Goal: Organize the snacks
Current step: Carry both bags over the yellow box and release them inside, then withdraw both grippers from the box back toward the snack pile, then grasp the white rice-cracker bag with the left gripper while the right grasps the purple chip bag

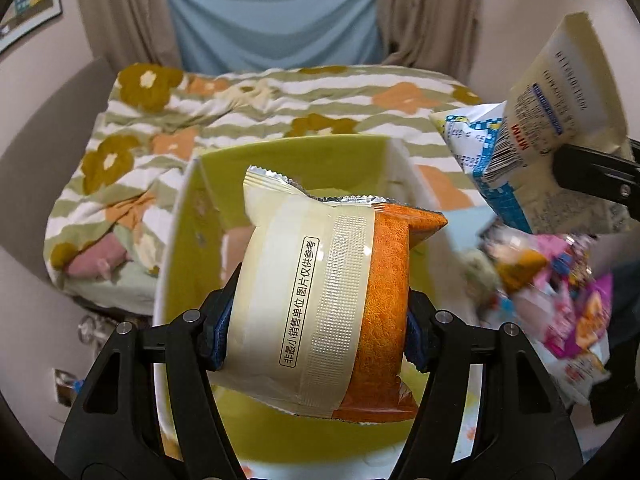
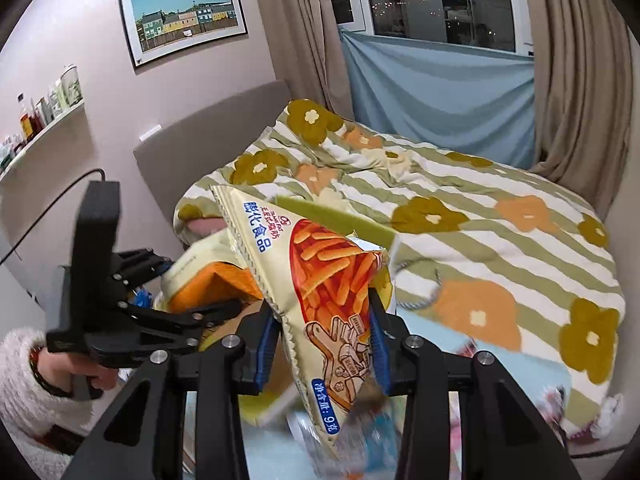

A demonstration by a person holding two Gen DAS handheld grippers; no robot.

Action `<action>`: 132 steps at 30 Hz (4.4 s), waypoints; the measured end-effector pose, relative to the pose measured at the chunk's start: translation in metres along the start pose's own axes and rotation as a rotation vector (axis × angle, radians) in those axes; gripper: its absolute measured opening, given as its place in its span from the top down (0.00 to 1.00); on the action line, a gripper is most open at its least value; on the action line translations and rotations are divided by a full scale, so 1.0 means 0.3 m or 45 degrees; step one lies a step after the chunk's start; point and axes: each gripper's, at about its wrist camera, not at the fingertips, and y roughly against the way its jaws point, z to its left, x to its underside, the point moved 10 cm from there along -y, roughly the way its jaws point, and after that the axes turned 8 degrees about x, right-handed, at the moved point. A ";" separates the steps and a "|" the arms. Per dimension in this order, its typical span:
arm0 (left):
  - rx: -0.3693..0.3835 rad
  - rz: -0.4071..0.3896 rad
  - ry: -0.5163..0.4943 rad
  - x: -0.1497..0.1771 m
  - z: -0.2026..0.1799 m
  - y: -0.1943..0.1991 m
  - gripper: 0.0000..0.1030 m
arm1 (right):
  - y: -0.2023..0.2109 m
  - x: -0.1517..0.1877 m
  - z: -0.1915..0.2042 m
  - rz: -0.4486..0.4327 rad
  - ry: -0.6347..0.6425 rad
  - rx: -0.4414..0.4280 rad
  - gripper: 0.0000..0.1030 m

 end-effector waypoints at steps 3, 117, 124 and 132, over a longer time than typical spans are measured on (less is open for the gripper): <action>0.001 0.040 0.029 -0.047 0.082 -0.094 0.37 | -0.101 -0.056 0.012 0.035 -0.062 -0.005 0.64; 0.617 0.569 0.215 0.749 -1.297 -0.237 0.00 | 0.456 0.972 -0.806 0.322 -0.666 0.343 0.00; 0.653 0.593 0.271 0.795 -1.332 -0.297 0.15 | 0.390 1.006 -0.811 0.340 -0.731 0.285 0.00; 0.707 0.567 0.290 0.835 -1.326 -0.292 0.33 | 0.319 1.026 -0.781 0.364 -0.698 0.249 0.00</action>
